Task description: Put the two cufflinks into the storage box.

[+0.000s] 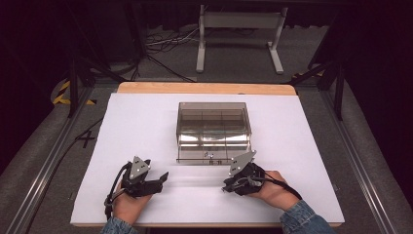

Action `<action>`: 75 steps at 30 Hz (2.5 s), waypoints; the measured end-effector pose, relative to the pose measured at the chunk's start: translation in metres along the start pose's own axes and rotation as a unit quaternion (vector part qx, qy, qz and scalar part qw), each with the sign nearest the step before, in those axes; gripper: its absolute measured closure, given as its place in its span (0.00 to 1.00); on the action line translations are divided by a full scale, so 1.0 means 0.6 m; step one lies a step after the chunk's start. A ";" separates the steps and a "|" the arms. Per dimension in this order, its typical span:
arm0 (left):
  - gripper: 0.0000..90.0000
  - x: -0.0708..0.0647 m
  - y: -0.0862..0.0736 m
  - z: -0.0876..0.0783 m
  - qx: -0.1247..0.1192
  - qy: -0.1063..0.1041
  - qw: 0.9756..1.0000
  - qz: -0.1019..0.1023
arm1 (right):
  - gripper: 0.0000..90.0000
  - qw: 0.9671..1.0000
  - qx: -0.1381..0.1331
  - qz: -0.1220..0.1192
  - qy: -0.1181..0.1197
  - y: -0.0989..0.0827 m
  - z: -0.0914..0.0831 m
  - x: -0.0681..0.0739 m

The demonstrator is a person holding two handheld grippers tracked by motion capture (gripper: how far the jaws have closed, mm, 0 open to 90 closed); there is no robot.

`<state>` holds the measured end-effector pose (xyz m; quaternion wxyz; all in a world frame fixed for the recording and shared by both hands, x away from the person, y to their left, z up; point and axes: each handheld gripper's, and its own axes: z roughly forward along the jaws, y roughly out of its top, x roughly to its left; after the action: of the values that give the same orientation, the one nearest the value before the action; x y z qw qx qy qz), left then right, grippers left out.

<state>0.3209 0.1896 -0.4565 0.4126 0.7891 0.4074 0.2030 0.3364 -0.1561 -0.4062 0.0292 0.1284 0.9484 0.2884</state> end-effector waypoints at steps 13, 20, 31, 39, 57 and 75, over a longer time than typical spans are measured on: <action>0.23 0.000 0.000 0.000 0.000 0.000 1.000 0.001 | 0.83 1.000 -0.011 0.004 -0.008 0.013 -0.030 -0.008; 0.23 0.000 0.000 0.000 0.000 0.000 1.000 0.001 | 0.83 1.000 -0.015 0.007 -0.013 0.018 -0.042 -0.009; 0.23 0.000 0.000 0.000 0.000 0.000 1.000 0.001 | 0.83 1.000 -0.021 0.000 -0.018 0.039 -0.066 -0.011; 0.23 0.000 0.000 0.001 0.001 -0.002 1.000 -0.001 | 0.83 1.000 -0.022 0.001 -0.021 0.056 -0.080 -0.014; 0.23 0.000 0.000 0.001 0.000 -0.002 1.000 -0.001 | 0.83 0.999 -0.029 0.005 -0.032 0.094 -0.105 -0.027; 0.23 0.000 0.000 0.001 0.000 -0.002 1.000 -0.002 | 0.83 0.998 -0.027 0.031 -0.049 0.120 -0.114 -0.047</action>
<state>0.3212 0.1895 -0.4567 0.4137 0.7888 0.4080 0.2005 0.3709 -0.1428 -0.3100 0.0701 0.1709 0.9332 0.3082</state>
